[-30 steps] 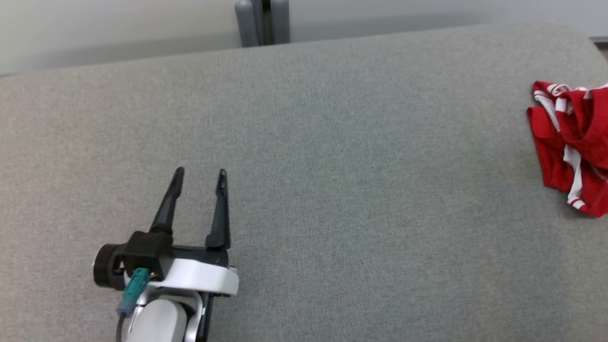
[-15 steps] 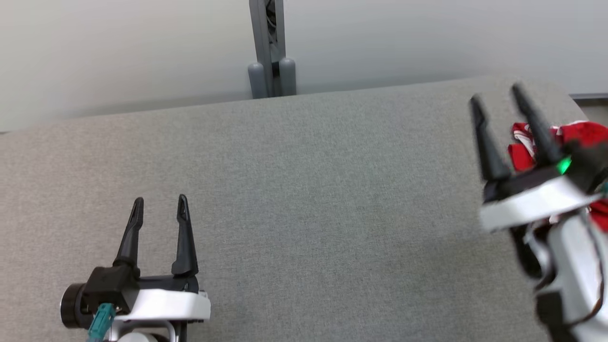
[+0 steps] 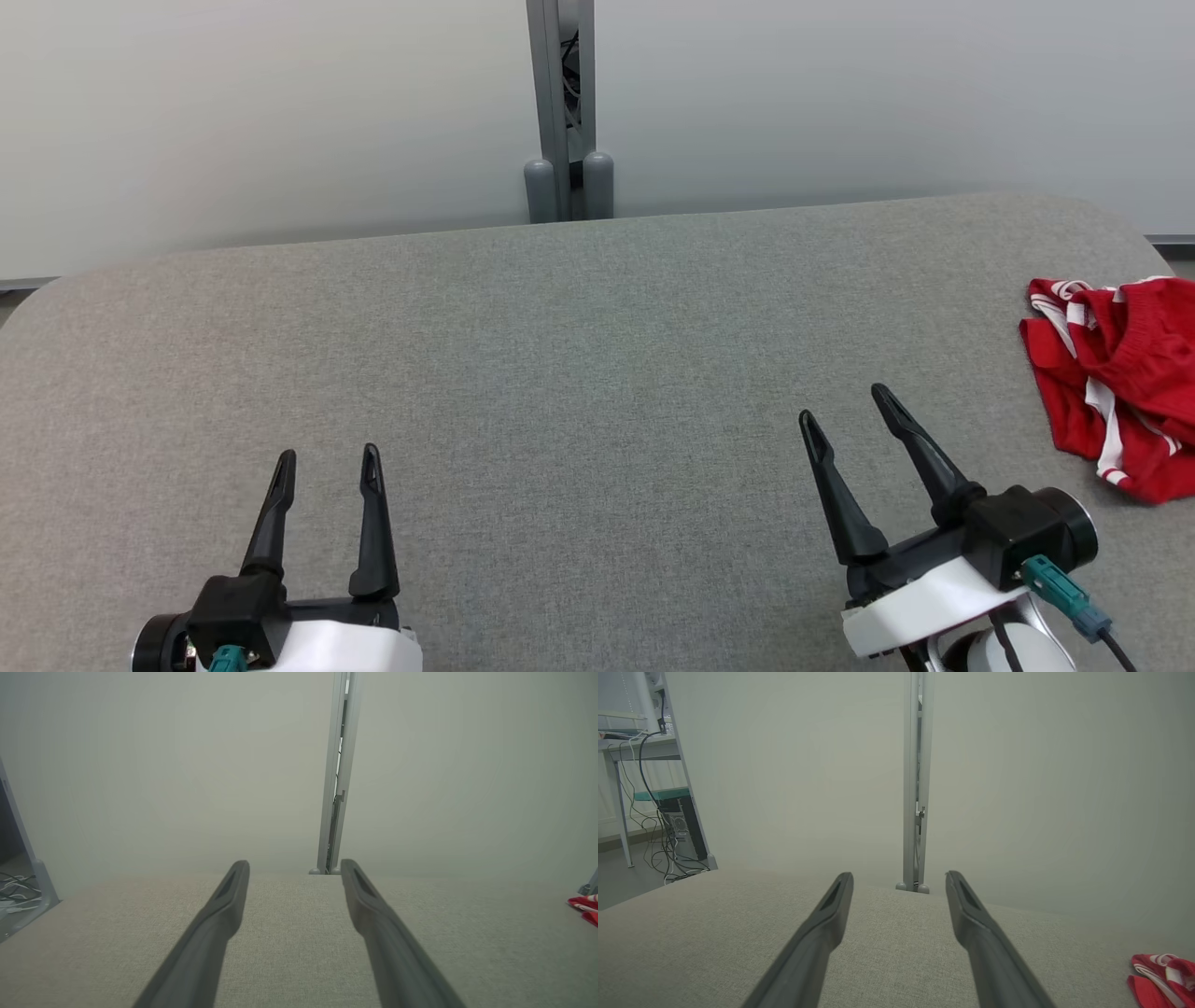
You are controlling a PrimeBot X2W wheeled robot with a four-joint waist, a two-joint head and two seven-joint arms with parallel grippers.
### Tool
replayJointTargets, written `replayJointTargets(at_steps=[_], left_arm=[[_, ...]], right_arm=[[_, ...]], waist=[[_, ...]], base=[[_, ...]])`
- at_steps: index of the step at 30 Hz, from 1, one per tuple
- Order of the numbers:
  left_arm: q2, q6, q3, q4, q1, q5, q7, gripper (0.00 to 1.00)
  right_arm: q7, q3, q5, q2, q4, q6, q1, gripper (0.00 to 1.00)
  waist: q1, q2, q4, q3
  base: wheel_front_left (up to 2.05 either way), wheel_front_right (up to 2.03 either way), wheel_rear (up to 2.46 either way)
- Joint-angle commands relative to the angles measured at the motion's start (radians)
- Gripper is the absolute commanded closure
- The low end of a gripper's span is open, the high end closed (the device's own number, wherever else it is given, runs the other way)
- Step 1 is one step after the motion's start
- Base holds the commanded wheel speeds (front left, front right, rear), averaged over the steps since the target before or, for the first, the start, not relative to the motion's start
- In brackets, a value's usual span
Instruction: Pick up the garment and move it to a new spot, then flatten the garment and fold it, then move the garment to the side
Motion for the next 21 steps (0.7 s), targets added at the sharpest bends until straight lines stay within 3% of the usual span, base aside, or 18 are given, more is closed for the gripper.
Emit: replayJointTargets(at_steps=[1,21], left_arm=[[0.004,0.006,0.001,-0.008,0.004,0.0,0.0,0.0],[0.004,-0.02,-0.007,0.05,0.008,-0.009,0.0,0.0]], right_arm=[[-0.004,-0.003,0.001,0.001,0.005,0.0,0.012,0.0],[-0.004,-0.052,0.006,0.011,0.01,0.0,0.025,0.0]], waist=[[0.0,0.0,0.002,-0.001],[0.0,0.0,0.009,-0.004]], base=[[0.0,0.0,0.0],[0.0,0.0,0.0]])
